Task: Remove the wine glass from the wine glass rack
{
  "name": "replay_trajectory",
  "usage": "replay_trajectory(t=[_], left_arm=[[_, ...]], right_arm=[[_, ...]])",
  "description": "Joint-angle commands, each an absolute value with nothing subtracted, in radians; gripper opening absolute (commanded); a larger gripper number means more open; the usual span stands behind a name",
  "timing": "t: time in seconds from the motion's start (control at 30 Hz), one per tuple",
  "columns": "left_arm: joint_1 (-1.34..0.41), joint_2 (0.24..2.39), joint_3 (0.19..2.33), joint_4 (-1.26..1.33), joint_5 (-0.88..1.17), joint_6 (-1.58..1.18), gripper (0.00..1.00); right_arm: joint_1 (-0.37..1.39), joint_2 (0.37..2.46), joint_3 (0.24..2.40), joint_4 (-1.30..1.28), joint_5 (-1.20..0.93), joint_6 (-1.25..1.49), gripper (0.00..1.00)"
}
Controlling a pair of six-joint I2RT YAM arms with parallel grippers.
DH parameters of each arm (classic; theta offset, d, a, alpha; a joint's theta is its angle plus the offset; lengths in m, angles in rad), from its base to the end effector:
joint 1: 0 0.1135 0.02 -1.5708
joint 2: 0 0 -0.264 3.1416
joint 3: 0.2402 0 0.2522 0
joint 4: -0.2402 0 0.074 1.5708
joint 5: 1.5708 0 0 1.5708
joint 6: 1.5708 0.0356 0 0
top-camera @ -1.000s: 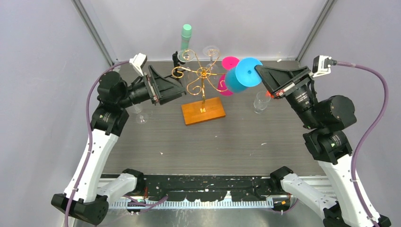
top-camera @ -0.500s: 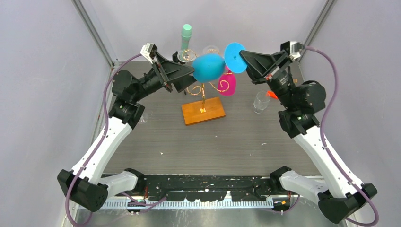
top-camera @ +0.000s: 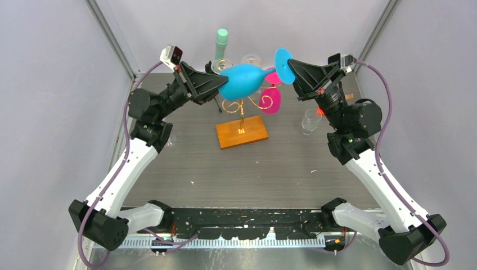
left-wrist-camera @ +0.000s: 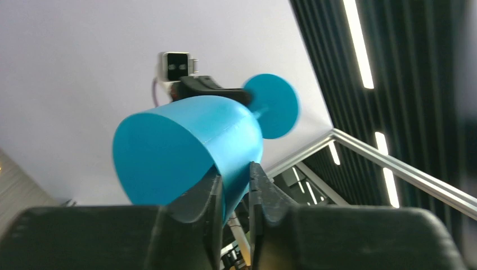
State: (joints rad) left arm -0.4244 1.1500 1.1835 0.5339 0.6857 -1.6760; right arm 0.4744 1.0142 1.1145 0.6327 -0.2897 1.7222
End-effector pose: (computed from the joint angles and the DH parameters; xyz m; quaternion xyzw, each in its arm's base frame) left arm 0.2100 -0.1196 0.4772 -0.0264 0.5397 -0.7968 0.2705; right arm 0.1720 0.0998 0.4942 0.1281 0.4037 0.8316 0.3591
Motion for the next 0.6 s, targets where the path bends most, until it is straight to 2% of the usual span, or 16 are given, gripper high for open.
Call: replay_trajectory(t=[0.0, 0.03, 0.07, 0.2, 0.27, 0.37, 0.4, 0.47, 0.57], left_arm=[[-0.433, 1.117, 1.211, 0.672, 0.711, -1.709, 0.08], [-0.433, 1.116, 1.212, 0.679, 0.713, -1.708, 0.02], [-0.433, 1.116, 1.212, 0.689, 0.714, -1.705, 0.0], [-0.433, 1.116, 1.218, 0.73, 0.721, -1.7, 0.0], [-0.433, 1.113, 1.219, 0.748, 0.72, -1.692, 0.0], [-0.433, 1.104, 1.23, 0.73, 0.716, -1.653, 0.0], [-0.433, 1.1, 1.236, 0.711, 0.717, -1.63, 0.0], [-0.43, 1.079, 1.261, 0.621, 0.718, -1.541, 0.0], [-0.427, 1.039, 1.329, 0.354, 0.692, -1.338, 0.0]], right_arm=[[0.477, 1.014, 1.078, 0.627, -0.271, 1.71, 0.0], [0.477, 1.014, 1.069, 0.624, -0.268, 1.711, 0.0], [0.477, 1.013, 1.065, 0.624, -0.264, 1.711, 0.0], [0.477, 1.01, 1.053, 0.596, -0.255, 1.7, 0.02], [0.478, 1.008, 1.053, 0.569, -0.254, 1.687, 0.12], [0.478, 1.001, 1.054, 0.517, -0.246, 1.655, 0.35], [0.477, 0.997, 1.055, 0.502, -0.242, 1.647, 0.39], [0.477, 0.985, 1.06, 0.43, -0.23, 1.605, 0.52], [0.477, 0.953, 1.067, 0.343, -0.193, 1.544, 0.61]])
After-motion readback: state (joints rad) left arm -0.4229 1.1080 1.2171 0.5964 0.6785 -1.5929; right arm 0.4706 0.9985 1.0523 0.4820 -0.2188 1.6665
